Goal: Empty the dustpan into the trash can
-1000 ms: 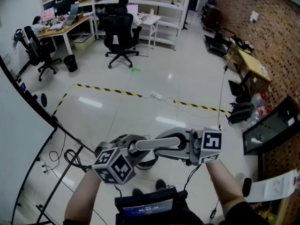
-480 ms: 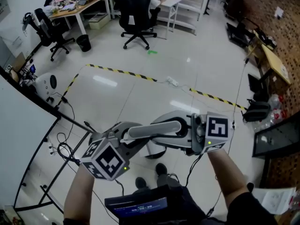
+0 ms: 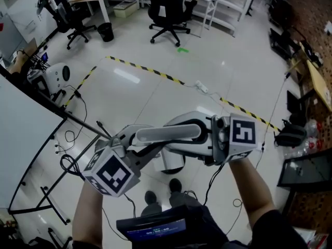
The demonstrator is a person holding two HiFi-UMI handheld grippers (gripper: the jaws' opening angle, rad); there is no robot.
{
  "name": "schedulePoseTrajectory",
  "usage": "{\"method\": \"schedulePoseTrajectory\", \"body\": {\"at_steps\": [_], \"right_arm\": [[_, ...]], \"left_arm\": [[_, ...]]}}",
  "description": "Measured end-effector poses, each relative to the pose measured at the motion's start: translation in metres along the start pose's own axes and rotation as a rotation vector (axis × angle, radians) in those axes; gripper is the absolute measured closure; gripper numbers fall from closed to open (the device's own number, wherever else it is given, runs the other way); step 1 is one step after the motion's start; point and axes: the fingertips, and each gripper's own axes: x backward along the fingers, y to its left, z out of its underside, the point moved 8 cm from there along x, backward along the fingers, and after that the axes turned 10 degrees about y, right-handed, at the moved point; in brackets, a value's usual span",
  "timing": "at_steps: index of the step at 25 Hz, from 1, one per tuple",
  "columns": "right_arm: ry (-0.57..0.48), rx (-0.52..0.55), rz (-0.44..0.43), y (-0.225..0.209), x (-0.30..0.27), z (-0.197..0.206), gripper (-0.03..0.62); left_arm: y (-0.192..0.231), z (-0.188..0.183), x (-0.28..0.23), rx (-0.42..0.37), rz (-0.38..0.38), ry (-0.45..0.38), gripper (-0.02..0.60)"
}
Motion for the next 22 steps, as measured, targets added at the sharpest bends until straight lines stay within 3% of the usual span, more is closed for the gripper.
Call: {"method": "schedulePoseTrajectory", "body": {"at_steps": [4,17,22], "right_arm": [[0.002,-0.04,-0.025,-0.014,-0.003,0.006,0.453],[-0.149,-0.18,-0.035,-0.065,-0.028,0.006,0.453],[-0.114,-0.162,-0.044,-0.074,-0.041,0.005,0.453]], "left_arm": [[0.01,0.007,-0.002,0.026,-0.02,-0.013,0.495],[0.056,0.03,-0.004,0.09,-0.04,-0.049,0.489],[0.064,0.042,0.001,0.115,-0.047,-0.063,0.489]]}}
